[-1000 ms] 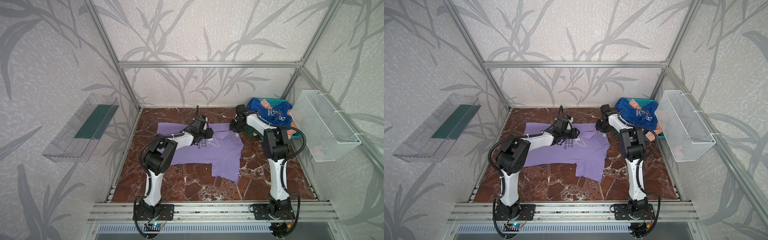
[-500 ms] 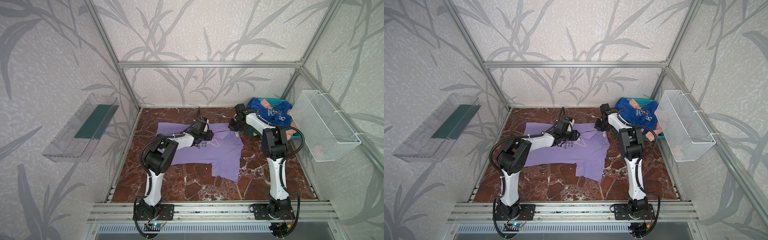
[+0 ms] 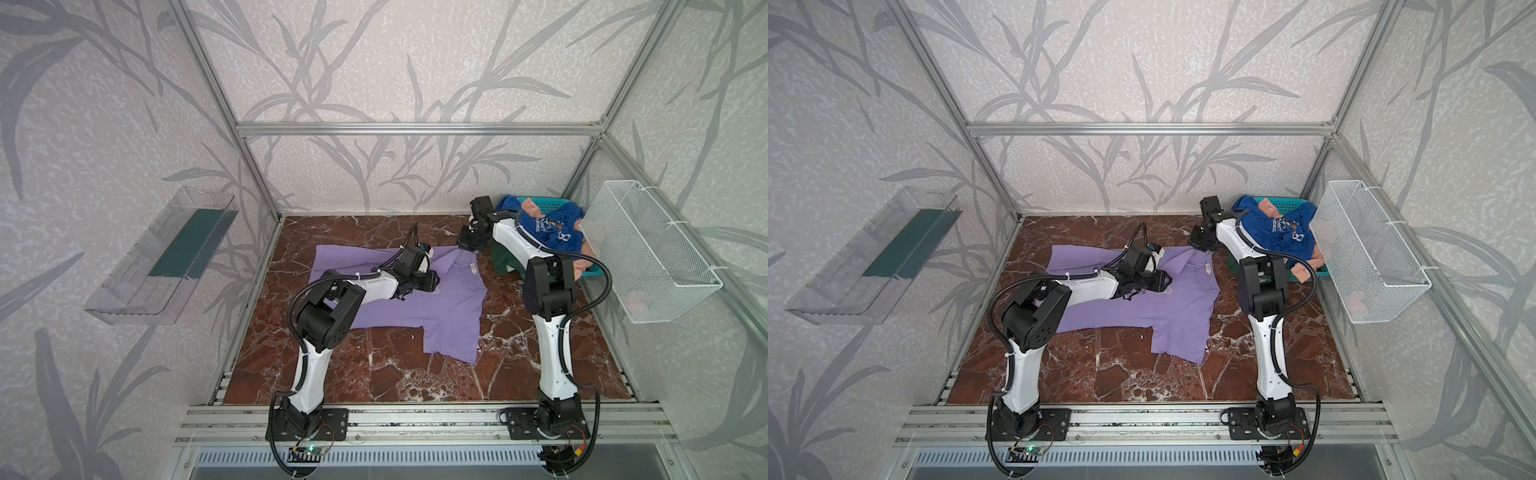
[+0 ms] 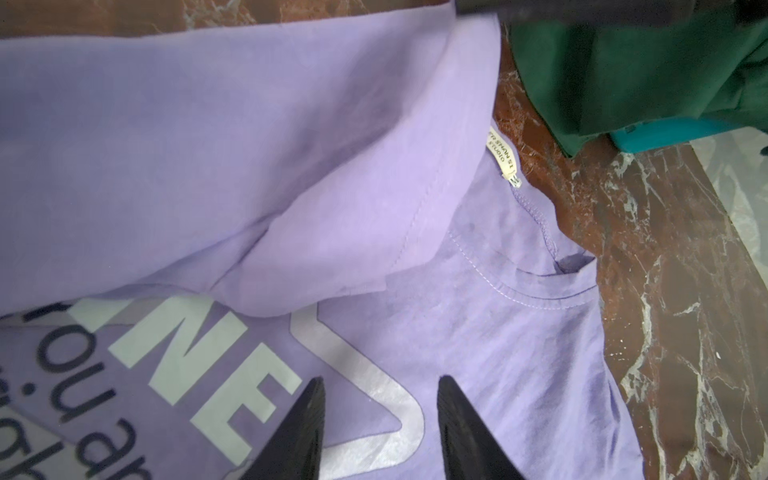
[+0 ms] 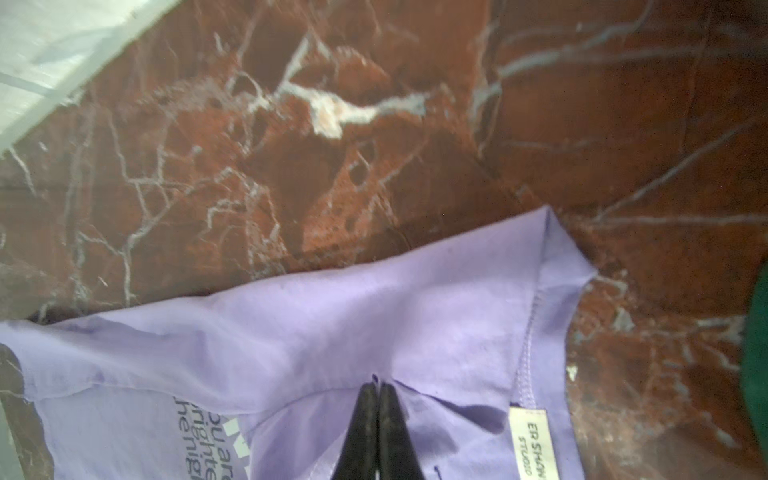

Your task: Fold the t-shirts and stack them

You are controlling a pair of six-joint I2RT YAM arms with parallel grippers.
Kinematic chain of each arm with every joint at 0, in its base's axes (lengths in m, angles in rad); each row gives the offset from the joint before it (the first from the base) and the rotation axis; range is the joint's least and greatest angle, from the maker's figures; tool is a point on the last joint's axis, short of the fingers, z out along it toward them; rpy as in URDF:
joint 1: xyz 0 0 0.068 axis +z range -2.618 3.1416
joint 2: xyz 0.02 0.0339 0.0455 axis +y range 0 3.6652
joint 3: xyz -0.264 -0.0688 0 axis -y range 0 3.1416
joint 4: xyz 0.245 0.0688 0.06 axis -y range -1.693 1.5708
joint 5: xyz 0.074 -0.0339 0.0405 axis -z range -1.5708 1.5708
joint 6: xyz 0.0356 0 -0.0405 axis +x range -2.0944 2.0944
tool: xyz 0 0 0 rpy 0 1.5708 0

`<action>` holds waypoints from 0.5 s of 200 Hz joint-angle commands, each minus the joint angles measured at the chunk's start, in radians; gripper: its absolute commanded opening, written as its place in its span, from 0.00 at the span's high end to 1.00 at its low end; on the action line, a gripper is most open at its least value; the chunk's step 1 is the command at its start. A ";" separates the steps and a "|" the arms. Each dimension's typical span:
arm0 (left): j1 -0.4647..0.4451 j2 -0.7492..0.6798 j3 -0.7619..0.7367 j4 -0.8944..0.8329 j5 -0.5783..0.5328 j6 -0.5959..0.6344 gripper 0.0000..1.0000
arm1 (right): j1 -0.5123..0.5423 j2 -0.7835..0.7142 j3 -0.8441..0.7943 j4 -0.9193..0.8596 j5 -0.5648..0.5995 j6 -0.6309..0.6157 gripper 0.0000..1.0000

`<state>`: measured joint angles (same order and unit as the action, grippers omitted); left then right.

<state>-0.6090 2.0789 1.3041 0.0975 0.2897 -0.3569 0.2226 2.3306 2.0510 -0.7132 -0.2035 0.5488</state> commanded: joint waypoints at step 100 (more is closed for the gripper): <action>-0.025 0.141 0.222 -0.153 -0.050 -0.024 0.55 | -0.005 0.141 0.204 -0.098 0.002 -0.026 1.00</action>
<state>-0.6228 2.1880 1.4750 -0.0036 0.2581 -0.3752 0.2222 2.4664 2.2189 -0.7864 -0.1993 0.5377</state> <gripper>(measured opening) 0.454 0.048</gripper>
